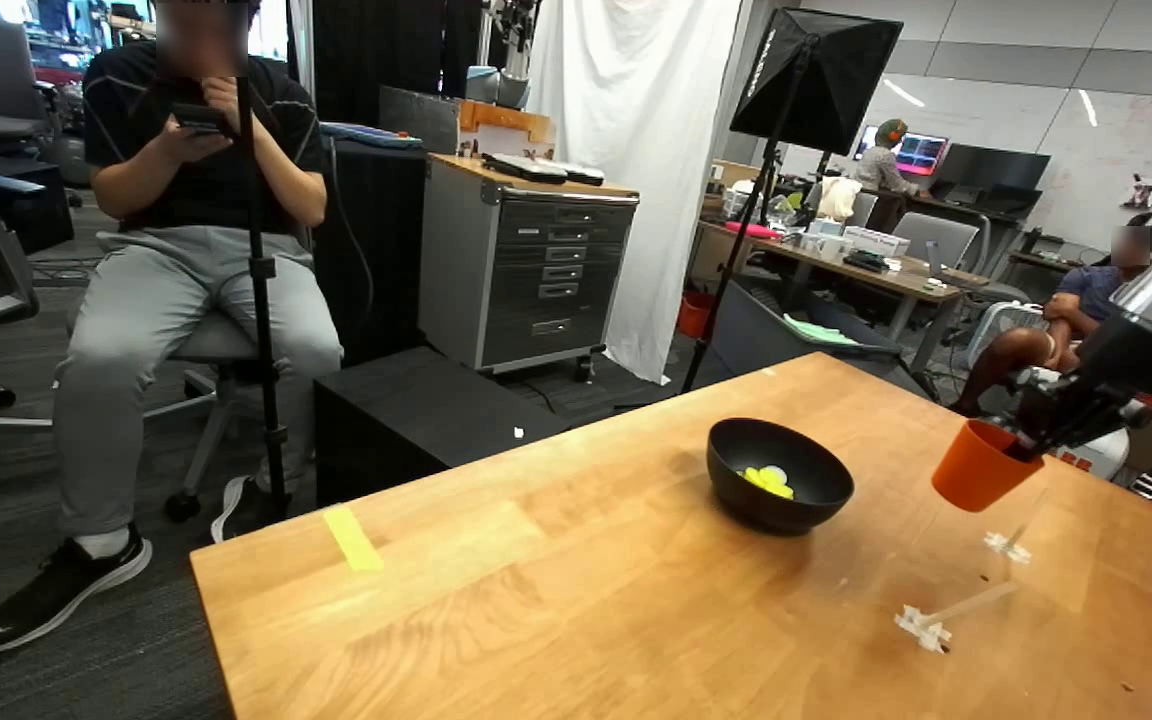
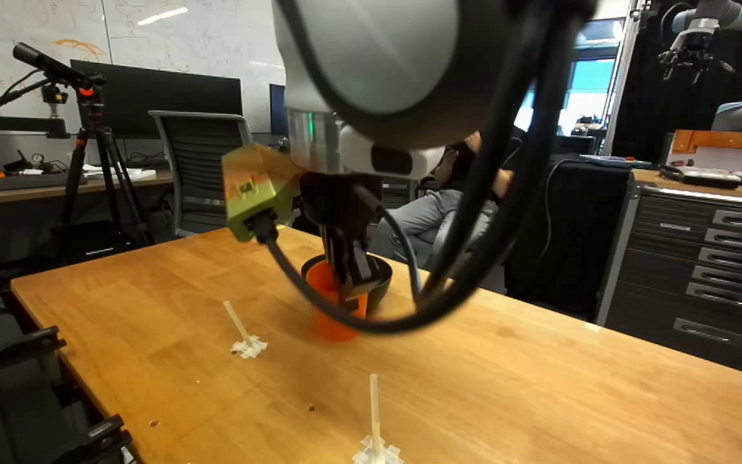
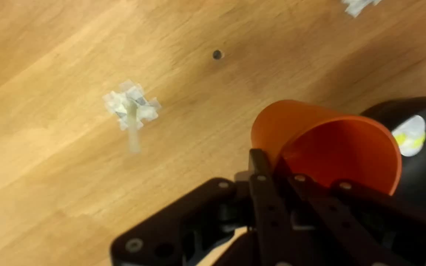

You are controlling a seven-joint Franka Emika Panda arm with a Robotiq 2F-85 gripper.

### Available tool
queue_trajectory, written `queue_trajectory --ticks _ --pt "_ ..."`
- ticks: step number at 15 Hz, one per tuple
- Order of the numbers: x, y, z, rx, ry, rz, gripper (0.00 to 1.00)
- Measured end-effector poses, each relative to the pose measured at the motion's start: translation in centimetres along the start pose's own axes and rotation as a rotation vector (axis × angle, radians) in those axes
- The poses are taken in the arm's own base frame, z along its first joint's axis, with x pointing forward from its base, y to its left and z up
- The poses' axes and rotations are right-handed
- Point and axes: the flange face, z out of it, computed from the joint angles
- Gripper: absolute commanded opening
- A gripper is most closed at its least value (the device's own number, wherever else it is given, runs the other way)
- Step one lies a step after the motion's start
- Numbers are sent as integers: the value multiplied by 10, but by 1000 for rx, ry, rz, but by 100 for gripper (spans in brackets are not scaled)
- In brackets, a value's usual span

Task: Pour the content of the orange cup in the black bowl

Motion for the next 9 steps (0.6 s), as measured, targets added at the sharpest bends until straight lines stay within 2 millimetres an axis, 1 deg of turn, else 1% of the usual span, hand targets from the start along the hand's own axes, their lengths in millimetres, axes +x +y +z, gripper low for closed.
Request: queue_trajectory --ticks 4,5,6,7,8,9 --pt "40 -38 -59 52 -68 0 1" --pt "50 -47 -68 43 -63 -2 1" --pt "56 -54 -69 23 -57 -8 1" --pt "58 -61 -66 8 -62 -13 1" --pt "61 -65 -61 8 -64 -24 1" --pt "64 -64 -57 1 -70 -28 1"
